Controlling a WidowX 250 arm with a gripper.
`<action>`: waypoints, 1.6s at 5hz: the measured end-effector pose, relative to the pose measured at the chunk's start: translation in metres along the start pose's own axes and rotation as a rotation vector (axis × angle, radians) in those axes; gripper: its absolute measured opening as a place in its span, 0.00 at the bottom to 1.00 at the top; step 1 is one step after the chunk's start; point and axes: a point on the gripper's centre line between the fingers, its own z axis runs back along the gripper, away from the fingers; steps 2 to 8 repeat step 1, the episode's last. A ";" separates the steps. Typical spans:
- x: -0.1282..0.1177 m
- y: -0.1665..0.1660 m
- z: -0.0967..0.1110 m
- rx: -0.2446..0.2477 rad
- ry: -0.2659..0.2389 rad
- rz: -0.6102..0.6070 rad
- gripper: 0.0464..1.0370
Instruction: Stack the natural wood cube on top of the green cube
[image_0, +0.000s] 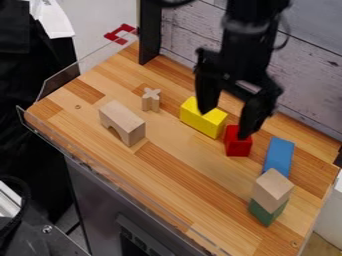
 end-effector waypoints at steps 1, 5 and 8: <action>-0.001 0.003 -0.010 -0.009 0.002 -0.072 0.96; -0.001 0.003 -0.010 -0.009 0.002 -0.072 0.96; -0.001 0.003 -0.010 -0.009 0.002 -0.072 0.96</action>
